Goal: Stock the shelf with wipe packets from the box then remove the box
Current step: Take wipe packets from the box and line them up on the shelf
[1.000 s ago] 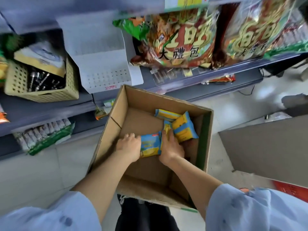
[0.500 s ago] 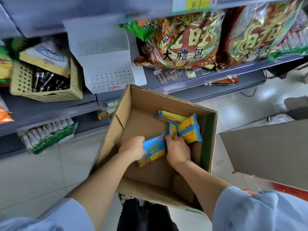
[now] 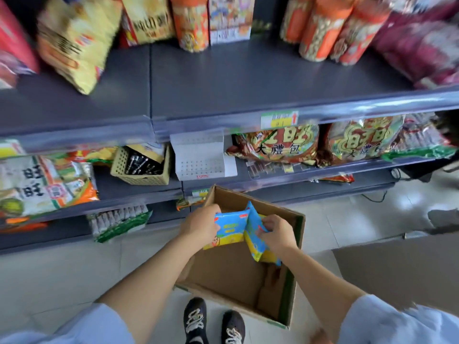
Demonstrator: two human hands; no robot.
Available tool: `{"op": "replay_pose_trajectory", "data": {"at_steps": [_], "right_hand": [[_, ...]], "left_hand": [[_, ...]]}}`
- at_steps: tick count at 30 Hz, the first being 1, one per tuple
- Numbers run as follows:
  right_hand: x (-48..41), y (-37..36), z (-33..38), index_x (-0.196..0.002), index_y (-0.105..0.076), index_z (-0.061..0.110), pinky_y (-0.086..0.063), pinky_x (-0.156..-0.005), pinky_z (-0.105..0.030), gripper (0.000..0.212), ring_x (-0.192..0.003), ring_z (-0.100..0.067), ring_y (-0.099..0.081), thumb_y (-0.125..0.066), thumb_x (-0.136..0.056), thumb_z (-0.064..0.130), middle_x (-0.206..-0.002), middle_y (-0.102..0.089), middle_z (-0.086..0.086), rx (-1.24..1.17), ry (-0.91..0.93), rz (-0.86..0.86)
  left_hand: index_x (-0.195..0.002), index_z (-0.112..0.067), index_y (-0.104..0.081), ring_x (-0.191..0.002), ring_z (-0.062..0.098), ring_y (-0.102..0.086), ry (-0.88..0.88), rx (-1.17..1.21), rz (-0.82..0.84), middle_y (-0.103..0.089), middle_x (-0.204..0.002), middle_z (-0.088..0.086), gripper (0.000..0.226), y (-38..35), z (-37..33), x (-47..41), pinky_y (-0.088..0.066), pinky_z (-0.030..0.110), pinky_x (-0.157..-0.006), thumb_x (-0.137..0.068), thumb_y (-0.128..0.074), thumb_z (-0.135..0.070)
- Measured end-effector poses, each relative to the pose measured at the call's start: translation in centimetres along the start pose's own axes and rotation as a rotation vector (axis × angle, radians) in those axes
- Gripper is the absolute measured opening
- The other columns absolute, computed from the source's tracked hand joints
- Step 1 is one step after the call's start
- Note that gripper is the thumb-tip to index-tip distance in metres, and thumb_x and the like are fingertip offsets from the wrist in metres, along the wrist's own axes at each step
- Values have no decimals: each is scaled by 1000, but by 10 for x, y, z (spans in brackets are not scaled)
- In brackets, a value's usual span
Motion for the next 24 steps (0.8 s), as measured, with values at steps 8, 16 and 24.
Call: {"op": "replay_pose_trajectory", "data": {"at_steps": [8,16,24], "right_hand": [[34,57,99,-114,-70,17,-50,-80,-27,28,-94,-14,-63,-70,-86,19,-109,-70,1,134,242,13],[88,79,230,-109,-73,19,-49,-77,-25,24,-90,-14,-63,-69,-86,16,-110,-70,2,232,581,-63],[164,72,350,-105,-73,21,-47,-72,-23,21,-85,-9,-58,-69,-86,16,-106,-70,4,166,817,-104]], "left_hand": [[-89,-33,-46,-82,17,-55,56,103,-313,-58,-96,-5,24,116,8,65,-45,30,-65,-87,-66,-21],[-99,-30,-60,-87,20,-59,116,135,-589,-65,-105,-3,18,232,50,147,-37,28,-62,-85,-67,-21],[-86,-31,-59,-86,18,-58,135,201,-743,-65,-106,-2,23,333,114,235,-44,29,-67,-79,-75,-16]]}}
Point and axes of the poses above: each hand's wrist, its own x-axis away from the middle knuckle, its own y-axis out of the back of the hand, z = x × y, the point moved 4 cm from there along -x, towards the middle knuckle
